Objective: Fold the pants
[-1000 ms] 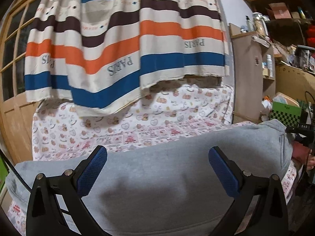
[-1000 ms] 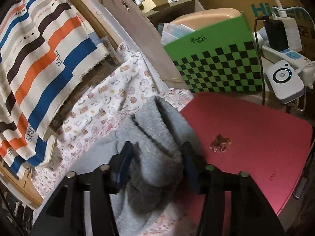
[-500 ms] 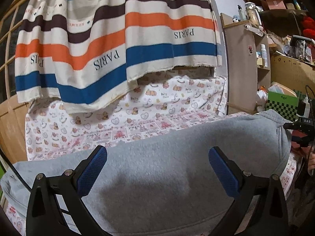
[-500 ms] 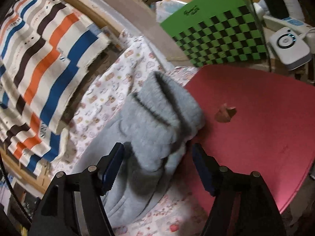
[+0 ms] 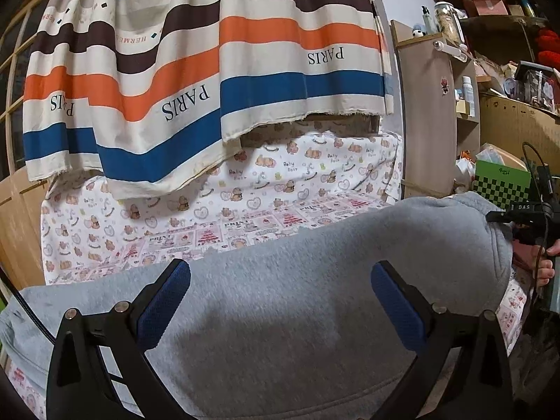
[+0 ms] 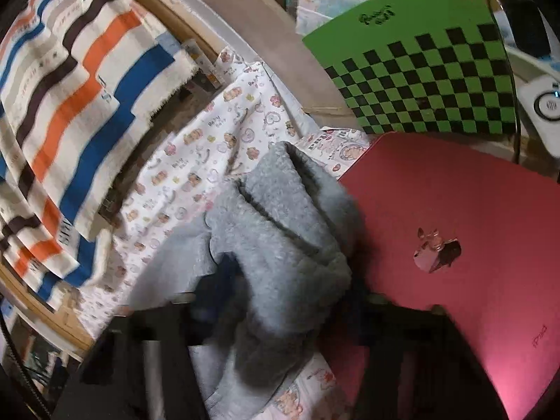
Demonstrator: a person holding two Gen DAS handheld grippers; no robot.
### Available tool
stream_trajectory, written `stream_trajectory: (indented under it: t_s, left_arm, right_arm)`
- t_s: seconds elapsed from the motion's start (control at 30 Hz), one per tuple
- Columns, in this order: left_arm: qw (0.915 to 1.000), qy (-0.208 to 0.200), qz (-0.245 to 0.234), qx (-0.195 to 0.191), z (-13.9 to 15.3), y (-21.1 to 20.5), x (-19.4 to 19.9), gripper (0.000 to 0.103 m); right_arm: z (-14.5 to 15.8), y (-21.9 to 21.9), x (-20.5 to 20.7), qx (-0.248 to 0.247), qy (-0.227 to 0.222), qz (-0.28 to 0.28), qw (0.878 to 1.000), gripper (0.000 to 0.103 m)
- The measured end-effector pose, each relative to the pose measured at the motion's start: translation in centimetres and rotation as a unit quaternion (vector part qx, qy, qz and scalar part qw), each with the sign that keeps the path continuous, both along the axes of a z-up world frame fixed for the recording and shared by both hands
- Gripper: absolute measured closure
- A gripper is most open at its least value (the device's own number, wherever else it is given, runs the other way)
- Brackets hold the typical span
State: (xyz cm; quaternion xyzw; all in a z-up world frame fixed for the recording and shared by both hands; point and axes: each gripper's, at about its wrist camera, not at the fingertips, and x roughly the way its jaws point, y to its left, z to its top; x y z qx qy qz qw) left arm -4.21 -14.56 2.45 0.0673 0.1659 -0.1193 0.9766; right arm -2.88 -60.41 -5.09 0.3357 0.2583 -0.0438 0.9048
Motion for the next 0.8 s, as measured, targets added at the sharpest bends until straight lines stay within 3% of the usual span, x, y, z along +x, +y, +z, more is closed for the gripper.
stream_trajectory:
  t_s: [0.07,0.27,0.37,0.53,0.67,0.8]
  left_arm:
    - [1.0,-0.006,0.001,0.0,0.2,0.1,-0.2,0.001]
    - [0.9993,-0.029,0.022,-0.008,1.5,1.4,-0.8,0.001]
    - [0.9978,-0.046,0.044,-0.02,2.6,3.1,-1.5,0.001]
    - [0.9931,-0.079,0.086,-0.015,4.1,5.8,-3.1,0.001]
    - [0.9877,-0.101,0.119,-0.012,4.7,8.1,-4.4,0.001]
    - [0.984,-0.106,0.142,-0.018,4.8,10.4,-5.3,0.001]
  right_arm:
    - [1.1,0.9,-0.3,-0.022,-0.017,-0.004,1.0,0.067]
    - [5.8,5.2,-1.5,-0.061,-0.073,-0.024,0.995,0.07]
    - [7.9,9.2,-1.9,-0.104,-0.084,-0.031,0.991,0.07]
    - [10.6,16.3,-2.2,-0.14,-0.12,0.017,0.983,0.072]
    - [12.2,22.5,-2.5,-0.194,-0.144,0.047,0.969,0.072]
    - [12.9,28.6,-2.9,-0.214,-0.172,0.104,0.956,0.072]
